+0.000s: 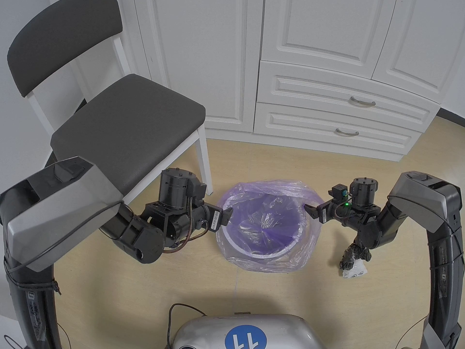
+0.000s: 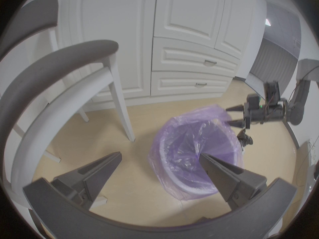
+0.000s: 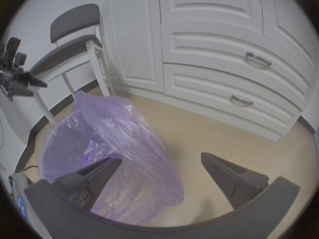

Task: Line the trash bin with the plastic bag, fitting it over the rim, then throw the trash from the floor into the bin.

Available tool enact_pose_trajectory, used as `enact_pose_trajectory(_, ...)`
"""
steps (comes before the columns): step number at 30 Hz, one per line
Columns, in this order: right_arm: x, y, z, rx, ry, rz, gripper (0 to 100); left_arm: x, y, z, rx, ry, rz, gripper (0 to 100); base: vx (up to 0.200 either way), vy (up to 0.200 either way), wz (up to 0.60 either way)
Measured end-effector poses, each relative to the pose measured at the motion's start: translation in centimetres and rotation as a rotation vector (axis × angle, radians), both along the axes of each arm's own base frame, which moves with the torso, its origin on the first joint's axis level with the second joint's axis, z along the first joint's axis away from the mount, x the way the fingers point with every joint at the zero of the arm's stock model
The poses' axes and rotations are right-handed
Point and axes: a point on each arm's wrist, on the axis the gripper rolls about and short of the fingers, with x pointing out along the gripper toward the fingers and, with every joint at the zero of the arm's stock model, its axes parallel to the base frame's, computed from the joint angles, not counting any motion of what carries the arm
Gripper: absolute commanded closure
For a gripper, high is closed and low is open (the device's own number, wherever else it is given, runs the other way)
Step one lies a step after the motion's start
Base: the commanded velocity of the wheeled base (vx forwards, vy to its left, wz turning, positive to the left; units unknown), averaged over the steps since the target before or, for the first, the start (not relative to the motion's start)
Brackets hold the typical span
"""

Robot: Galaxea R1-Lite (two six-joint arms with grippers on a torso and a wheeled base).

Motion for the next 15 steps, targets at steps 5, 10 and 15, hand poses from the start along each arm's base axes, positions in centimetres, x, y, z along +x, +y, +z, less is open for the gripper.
enact_pose_trajectory(5,-0.5,-0.3,1.5,0.005,-0.019,-0.002,0,0.3,-1.6,0.1,0.061,0.074,-0.034,0,0.000,0.000,0.00)
enact_pose_trajectory(10,-0.1,0.2,2.3,0.015,-0.050,0.002,0,1.1,-3.4,0.5,0.124,0.071,-0.080,0,0.000,0.000,0.00)
enact_pose_trajectory(15,0.5,1.1,2.8,0.088,-0.079,0.002,0,2.0,-4.8,0.2,0.141,0.062,-0.100,0,0.000,0.000,0.00)
